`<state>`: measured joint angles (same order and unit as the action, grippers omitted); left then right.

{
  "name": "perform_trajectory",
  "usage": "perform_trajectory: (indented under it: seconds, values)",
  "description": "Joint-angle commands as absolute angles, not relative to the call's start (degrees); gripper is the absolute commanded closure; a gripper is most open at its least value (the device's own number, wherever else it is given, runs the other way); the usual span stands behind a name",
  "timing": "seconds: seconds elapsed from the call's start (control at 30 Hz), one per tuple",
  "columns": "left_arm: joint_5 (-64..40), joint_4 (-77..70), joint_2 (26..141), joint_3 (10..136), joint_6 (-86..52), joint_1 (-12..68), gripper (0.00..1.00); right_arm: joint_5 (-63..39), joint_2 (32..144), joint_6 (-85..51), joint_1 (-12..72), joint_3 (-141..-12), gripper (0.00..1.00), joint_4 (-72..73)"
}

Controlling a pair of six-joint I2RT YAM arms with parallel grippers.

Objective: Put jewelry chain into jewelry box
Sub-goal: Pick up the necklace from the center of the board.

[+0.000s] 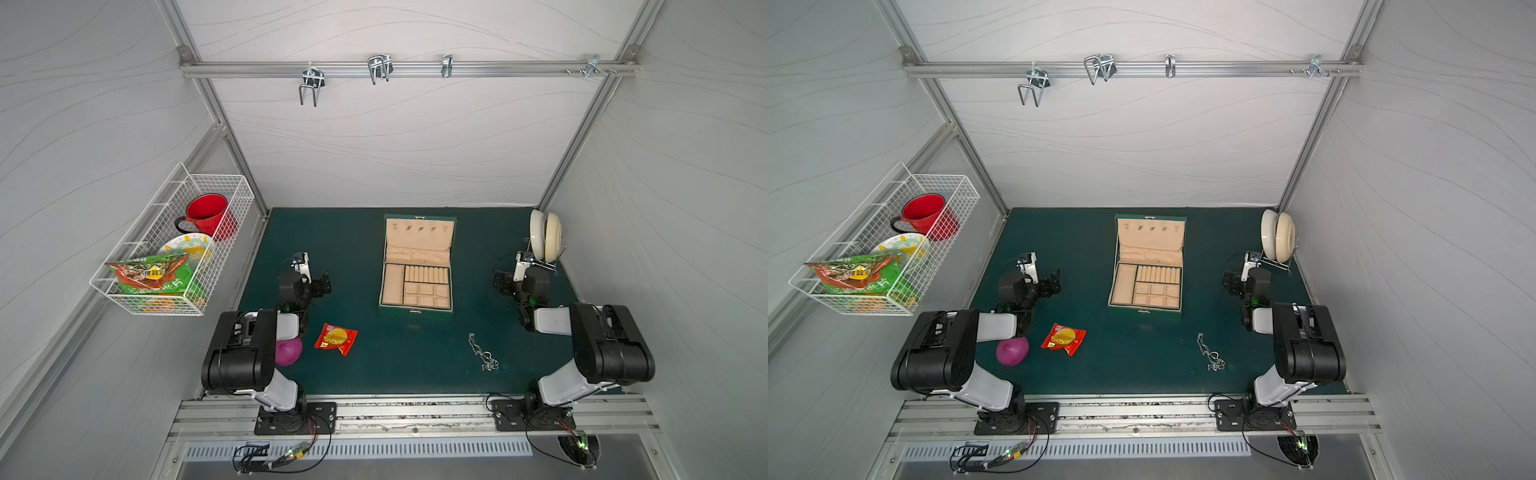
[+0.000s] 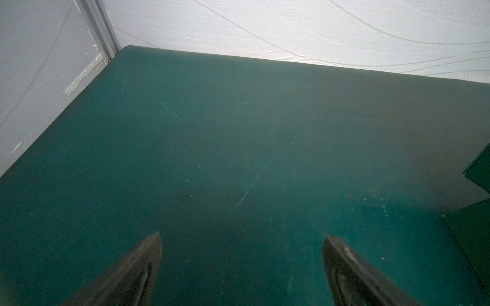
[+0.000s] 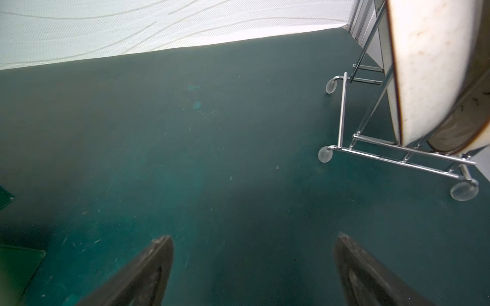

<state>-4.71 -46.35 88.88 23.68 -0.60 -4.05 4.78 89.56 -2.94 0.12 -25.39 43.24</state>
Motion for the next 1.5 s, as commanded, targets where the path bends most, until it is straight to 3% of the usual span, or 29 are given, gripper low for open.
perform_trajectory:
  seconds: [0.0,0.5,0.63,0.73,0.87,0.97,1.13,1.3,1.47]
  values:
    - [-4.13,-47.9,88.94,24.08,-0.09,-3.89,0.0,4.19,89.11,-2.17,0.36,-25.7,0.01,43.49]
    - [-4.59,-48.36,88.73,23.88,-0.14,-4.0,0.0,4.73,88.35,-2.04,0.66,-25.34,0.01,44.26]
    - [-4.69,-36.72,80.84,26.63,-0.2,-4.0,0.0,14.14,76.54,-1.69,5.37,-28.46,0.01,28.26]
    - [-2.49,-27.02,72.09,28.68,-2.71,-2.63,0.0,13.33,68.64,-15.69,6.56,-35.75,0.01,6.6]
    - [0.17,-21.94,62.38,27.17,-6.36,3.5,0.01,13.61,63.65,-24.27,13.43,-41.71,0.04,-17.17]
    - [2.25,-17.6,58.34,27.17,-7.42,12.72,0.01,13.46,63.0,-28.85,19.6,-43.39,0.14,-31.9]
    - [-4.23,-14.49,55.99,27.19,-12.15,24.74,0.02,16.21,66.2,-35.63,32.15,-44.71,0.21,-47.44]
    - [-8.19,-14.34,56.31,25.67,-12.87,32.21,0.02,13.13,70.3,-34.2,34.4,-43.29,0.33,-49.3]
    - [-9.17,-13.98,57.02,25.63,-11.45,34.17,0.02,8.74,76.96,-33.06,35.6,-43.06,0.42,-43.08]
